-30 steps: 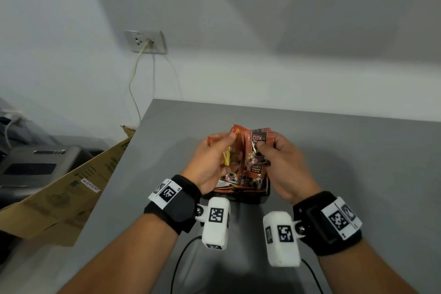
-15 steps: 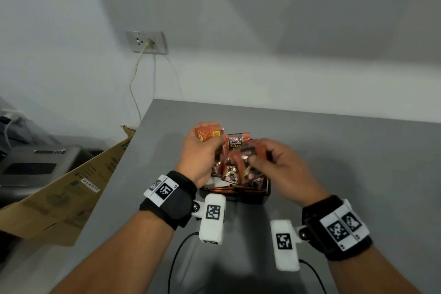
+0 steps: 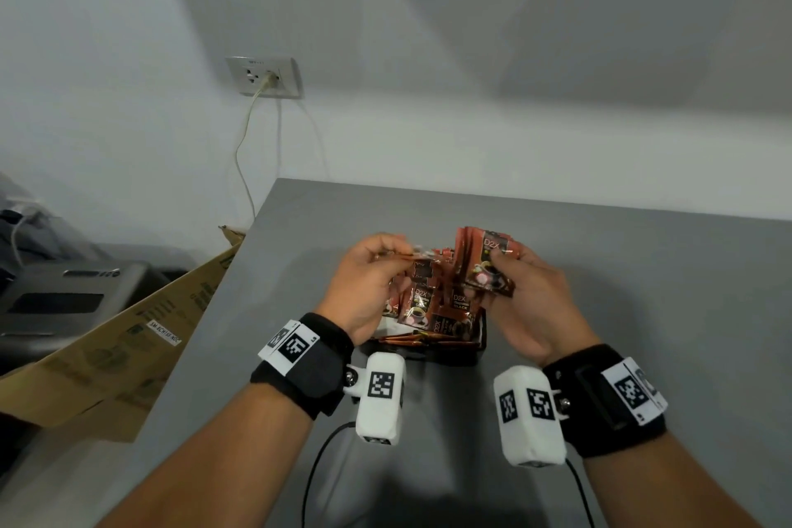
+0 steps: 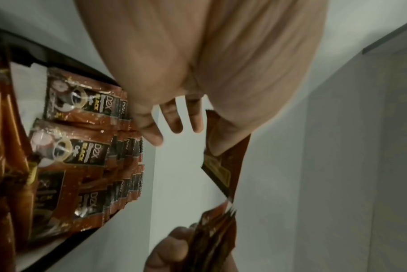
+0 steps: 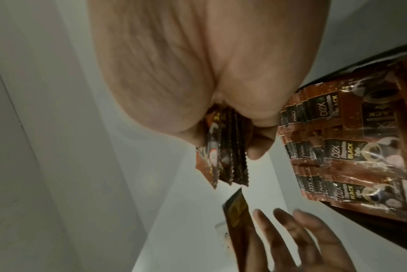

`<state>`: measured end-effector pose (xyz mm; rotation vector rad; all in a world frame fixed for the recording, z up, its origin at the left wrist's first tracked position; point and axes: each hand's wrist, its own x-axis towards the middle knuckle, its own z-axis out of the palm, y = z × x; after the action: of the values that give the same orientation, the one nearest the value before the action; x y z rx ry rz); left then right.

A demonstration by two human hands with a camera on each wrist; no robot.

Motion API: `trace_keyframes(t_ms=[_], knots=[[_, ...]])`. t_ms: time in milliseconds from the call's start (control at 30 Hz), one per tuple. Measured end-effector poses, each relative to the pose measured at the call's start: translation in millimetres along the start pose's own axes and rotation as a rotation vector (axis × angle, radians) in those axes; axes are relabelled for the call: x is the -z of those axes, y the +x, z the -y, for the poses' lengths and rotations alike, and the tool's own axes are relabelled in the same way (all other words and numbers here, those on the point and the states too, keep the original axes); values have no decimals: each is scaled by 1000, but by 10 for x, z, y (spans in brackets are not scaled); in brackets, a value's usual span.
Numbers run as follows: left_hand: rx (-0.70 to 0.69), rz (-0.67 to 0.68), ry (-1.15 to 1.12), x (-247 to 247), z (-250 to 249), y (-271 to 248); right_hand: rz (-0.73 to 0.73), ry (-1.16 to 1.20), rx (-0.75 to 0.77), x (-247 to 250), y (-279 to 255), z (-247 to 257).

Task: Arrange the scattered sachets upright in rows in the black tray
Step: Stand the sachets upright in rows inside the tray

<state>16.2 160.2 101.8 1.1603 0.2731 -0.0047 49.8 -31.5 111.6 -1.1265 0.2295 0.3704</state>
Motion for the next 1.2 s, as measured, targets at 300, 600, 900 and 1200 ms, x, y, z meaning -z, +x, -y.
trace_keyframes(t_ms=[300, 600, 900, 1200], knots=[[-38, 163, 66, 77, 22, -58, -47, 69, 19, 122, 12, 27], [31, 97, -127, -101, -56, 0, 184, -289, 129, -94, -112, 24], [118, 198, -122, -218, -51, -81, 136, -840, 397, -352, -157, -11], [216, 217, -231, -160, -88, -41, 508, -1436, 614, -496, 22, 96]])
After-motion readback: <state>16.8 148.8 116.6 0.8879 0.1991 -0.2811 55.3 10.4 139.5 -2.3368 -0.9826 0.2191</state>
